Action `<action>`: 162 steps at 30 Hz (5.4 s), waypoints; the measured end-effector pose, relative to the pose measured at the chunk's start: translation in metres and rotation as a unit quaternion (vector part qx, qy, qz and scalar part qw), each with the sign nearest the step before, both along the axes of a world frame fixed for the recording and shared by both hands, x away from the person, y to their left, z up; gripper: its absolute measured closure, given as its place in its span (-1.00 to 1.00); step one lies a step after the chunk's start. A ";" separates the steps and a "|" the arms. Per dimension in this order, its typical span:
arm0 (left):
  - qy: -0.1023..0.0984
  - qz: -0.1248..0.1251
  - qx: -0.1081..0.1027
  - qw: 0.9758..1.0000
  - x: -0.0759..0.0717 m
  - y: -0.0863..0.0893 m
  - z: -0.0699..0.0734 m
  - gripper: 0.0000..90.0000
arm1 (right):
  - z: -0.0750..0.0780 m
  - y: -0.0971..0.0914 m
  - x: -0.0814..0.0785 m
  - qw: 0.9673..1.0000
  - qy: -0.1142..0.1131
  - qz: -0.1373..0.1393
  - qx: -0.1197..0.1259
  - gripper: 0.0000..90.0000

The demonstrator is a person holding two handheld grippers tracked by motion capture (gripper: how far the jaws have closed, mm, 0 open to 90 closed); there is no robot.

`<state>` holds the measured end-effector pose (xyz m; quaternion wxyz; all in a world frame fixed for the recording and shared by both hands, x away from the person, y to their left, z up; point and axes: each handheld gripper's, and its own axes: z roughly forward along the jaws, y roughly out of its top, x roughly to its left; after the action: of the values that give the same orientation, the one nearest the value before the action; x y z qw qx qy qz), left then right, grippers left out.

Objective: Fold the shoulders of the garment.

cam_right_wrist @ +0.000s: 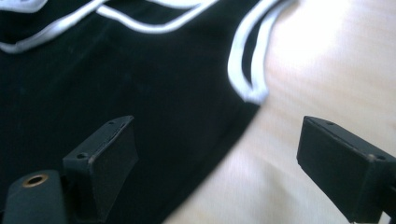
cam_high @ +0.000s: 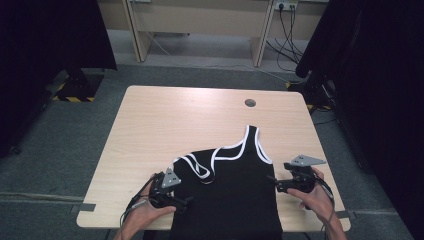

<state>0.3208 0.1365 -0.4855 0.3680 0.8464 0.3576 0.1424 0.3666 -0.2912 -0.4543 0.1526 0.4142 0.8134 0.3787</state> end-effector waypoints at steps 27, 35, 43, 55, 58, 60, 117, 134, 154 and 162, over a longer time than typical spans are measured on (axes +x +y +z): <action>0.001 0.006 0.001 1.000 0.001 -0.001 0.000 -1.00 | 0.004 0.051 0.118 1.000 0.002 -0.008 -0.027 -0.55; 0.001 0.006 0.001 1.000 0.001 -0.001 0.000 -1.00 | -0.002 0.056 0.143 0.999 0.020 -0.024 -0.035 -0.54; 0.001 0.006 0.001 1.000 0.001 -0.001 0.000 -1.00 | -0.017 0.062 0.153 0.999 0.018 -0.026 -0.041 -0.26; 0.001 0.007 0.001 1.000 0.001 -0.001 0.000 -1.00 | -0.012 0.057 0.146 1.000 0.023 0.001 0.009 0.83; 0.001 0.007 0.001 1.000 0.001 -0.001 0.000 -1.00 | -0.006 0.056 0.141 1.000 0.012 0.010 0.018 0.85; 0.001 0.007 0.001 1.000 0.001 -0.001 0.000 -1.00 | 0.000 0.058 0.134 1.000 0.004 0.020 0.020 0.87; -0.035 0.003 -0.002 0.999 -0.009 -0.002 0.003 -0.86 | -0.010 0.025 -0.015 0.997 0.009 0.057 -0.042 -0.02; -0.012 0.012 -0.002 1.000 0.011 -0.002 0.001 -0.81 | -0.014 0.030 0.018 0.997 0.009 0.048 -0.062 -0.03; -0.009 0.037 -0.004 0.999 0.059 0.009 0.001 -0.83 | -0.015 0.039 0.070 0.998 0.007 0.029 -0.052 -0.04; -0.006 0.043 -0.003 0.999 0.072 0.009 0.001 -0.86 | -0.016 0.041 0.084 0.999 0.007 0.024 -0.049 -0.04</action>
<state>0.3926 0.1452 -0.4850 0.3667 0.8280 0.3919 0.1624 0.4506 -0.2507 -0.4701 0.1578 0.3894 0.8416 0.3393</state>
